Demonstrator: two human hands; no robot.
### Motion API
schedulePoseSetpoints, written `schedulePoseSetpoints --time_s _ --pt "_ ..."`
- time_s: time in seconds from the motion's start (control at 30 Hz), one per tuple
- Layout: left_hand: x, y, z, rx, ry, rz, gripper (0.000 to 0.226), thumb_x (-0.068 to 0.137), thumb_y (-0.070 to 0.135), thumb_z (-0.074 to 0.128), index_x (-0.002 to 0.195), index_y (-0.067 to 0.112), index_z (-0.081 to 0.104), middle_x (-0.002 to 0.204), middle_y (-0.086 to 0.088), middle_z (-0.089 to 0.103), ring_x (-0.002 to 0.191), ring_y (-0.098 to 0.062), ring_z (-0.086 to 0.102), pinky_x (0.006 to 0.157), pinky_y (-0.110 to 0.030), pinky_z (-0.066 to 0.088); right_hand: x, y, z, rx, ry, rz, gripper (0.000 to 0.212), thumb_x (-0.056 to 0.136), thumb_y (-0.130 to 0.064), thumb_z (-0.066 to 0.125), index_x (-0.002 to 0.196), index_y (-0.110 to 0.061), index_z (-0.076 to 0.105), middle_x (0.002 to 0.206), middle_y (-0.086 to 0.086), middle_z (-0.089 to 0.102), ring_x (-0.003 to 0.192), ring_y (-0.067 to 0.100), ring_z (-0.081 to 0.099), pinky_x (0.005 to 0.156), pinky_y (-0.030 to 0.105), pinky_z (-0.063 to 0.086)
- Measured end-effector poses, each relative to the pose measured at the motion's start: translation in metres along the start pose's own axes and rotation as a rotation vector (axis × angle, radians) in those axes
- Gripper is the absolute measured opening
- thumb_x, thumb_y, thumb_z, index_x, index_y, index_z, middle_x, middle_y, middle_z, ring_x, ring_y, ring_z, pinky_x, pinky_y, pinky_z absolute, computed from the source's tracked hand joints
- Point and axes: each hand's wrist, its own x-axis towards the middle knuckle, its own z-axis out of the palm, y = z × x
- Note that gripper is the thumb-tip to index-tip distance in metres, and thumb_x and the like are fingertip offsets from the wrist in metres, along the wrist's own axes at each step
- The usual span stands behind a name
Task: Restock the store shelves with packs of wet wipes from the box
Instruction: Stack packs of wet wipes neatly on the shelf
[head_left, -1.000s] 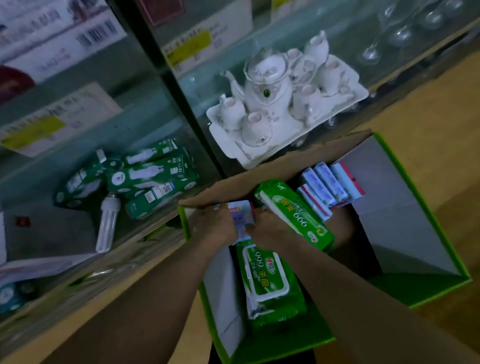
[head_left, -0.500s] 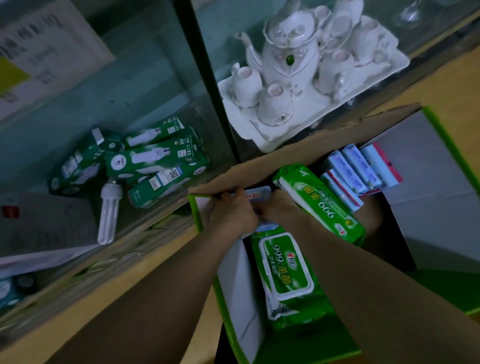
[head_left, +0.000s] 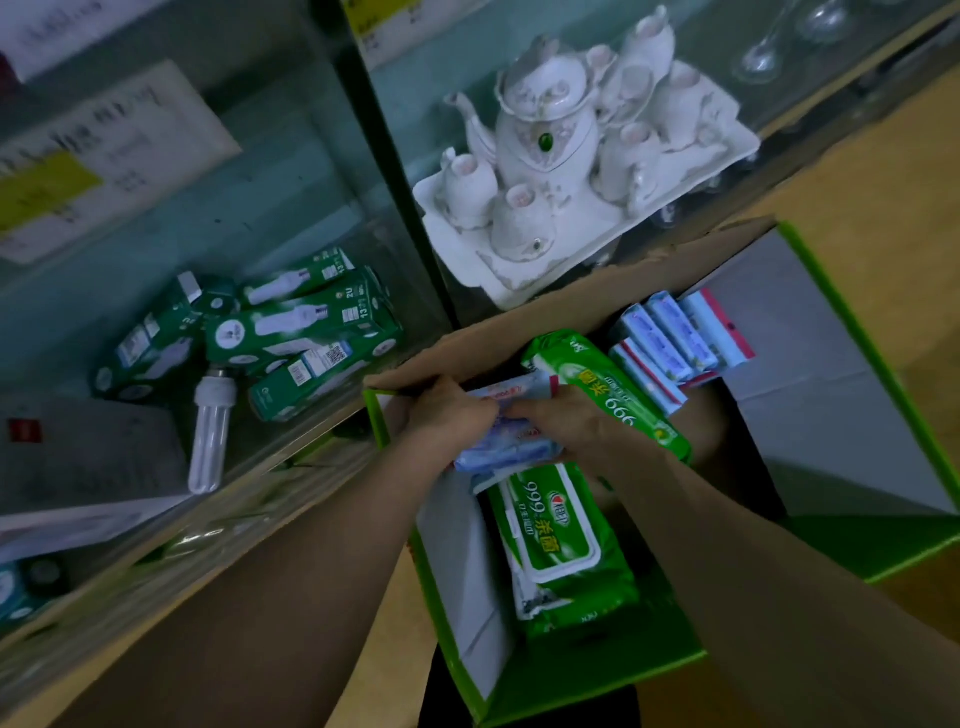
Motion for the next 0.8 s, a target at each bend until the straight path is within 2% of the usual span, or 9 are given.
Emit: schedulePoseSetpoints --time_s 0.07,0.17,0.23,0.33,0.4,0.53,0.67,0.73,0.8 --pt "-0.005 0.005 -0.001 -0.228 -0.102 -0.085 0.050 0.090 0.041 0.061 0.127 0.008 0.056 0.125 -0.014 0.061 0.111 -0.030 0.059 0.080 -0.031 0.043 -0.011 0.000 -0.014 0.110 -0.023 0.024 0.026 0.085 -0.021 0.071 0.107 -0.008 0.065 0.089 0.011 0.068 0.073 0.023 0.064 0.062 0.033 0.055" --pt "-0.023 0.019 -0.003 -0.503 -0.418 -0.257 0.040 0.089 0.051 0.057 0.108 0.016 0.064 0.106 -0.010 0.067 0.094 -0.027 0.062 0.087 -0.044 0.045 -0.029 -0.006 -0.037 0.143 -0.092 0.019 0.019 0.089 -0.029 0.067 0.098 -0.012 0.063 0.088 0.009 0.067 0.070 0.020 0.064 0.052 0.029 0.054" --pt "-0.031 0.030 -0.001 -0.544 -0.477 -0.243 0.034 0.092 0.049 0.054 0.092 0.016 0.064 0.090 -0.008 0.067 0.078 -0.023 0.061 0.076 -0.037 0.049 -0.045 -0.012 -0.053 0.105 -0.106 0.026 0.020 0.091 -0.034 0.063 0.095 -0.014 0.060 0.085 0.007 0.066 0.067 0.019 0.062 0.053 0.029 0.052" --pt "-0.049 0.054 -0.001 -0.612 -0.502 -0.197 0.030 0.094 0.039 0.054 0.083 0.014 0.065 0.074 -0.006 0.070 0.065 -0.019 0.064 0.059 -0.029 0.053 -0.068 -0.018 -0.077 0.100 -0.063 0.031 0.022 0.093 -0.036 0.060 0.094 -0.015 0.058 0.078 0.005 0.063 0.060 0.016 0.059 0.045 0.023 0.052" --pt "-0.064 0.071 -0.004 -0.648 -0.528 -0.149 0.026 0.094 0.031 0.054 0.082 0.011 0.065 0.067 -0.007 0.070 0.063 -0.020 0.065 0.059 -0.028 0.054 -0.083 -0.020 -0.092 0.150 -0.040 0.022 0.018 0.093 -0.035 0.059 0.093 -0.017 0.057 0.077 0.003 0.063 0.055 0.014 0.060 0.041 0.021 0.050" --pt "-0.103 0.103 -0.009 -0.646 -0.551 -0.088 0.017 0.093 0.023 0.053 0.089 0.009 0.063 0.071 -0.009 0.072 0.071 -0.023 0.065 0.066 -0.033 0.051 -0.117 -0.028 -0.123 0.272 -0.064 -0.004 0.009 0.094 -0.025 0.058 0.096 -0.016 0.058 0.082 0.004 0.067 0.053 0.014 0.065 0.041 0.021 0.051" --pt "-0.136 0.133 -0.011 -0.719 -0.566 -0.014 0.032 0.094 0.036 0.048 0.085 0.012 0.067 0.078 -0.009 0.074 0.070 -0.024 0.069 0.067 -0.032 0.056 -0.150 -0.035 -0.152 0.318 -0.035 -0.110 0.014 0.092 -0.022 0.061 0.101 -0.011 0.062 0.093 0.010 0.068 0.062 0.017 0.066 0.045 0.024 0.054" --pt "-0.153 0.147 -0.013 -0.787 -0.600 0.022 0.038 0.095 0.035 0.041 0.091 0.010 0.069 0.091 -0.013 0.073 0.073 -0.026 0.071 0.067 -0.035 0.058 -0.165 -0.038 -0.166 0.350 0.022 -0.158 0.015 0.091 -0.025 0.063 0.096 -0.011 0.064 0.091 0.011 0.070 0.058 0.017 0.067 0.047 0.026 0.056" --pt "-0.174 0.162 -0.016 -0.811 -0.609 0.071 0.036 0.097 0.027 0.040 0.091 0.006 0.068 0.089 -0.014 0.074 0.072 -0.025 0.072 0.072 -0.040 0.057 -0.177 -0.041 -0.179 0.380 0.105 -0.191 0.020 0.091 -0.032 0.063 0.093 -0.013 0.064 0.087 0.009 0.070 0.058 0.018 0.066 0.054 0.030 0.055"
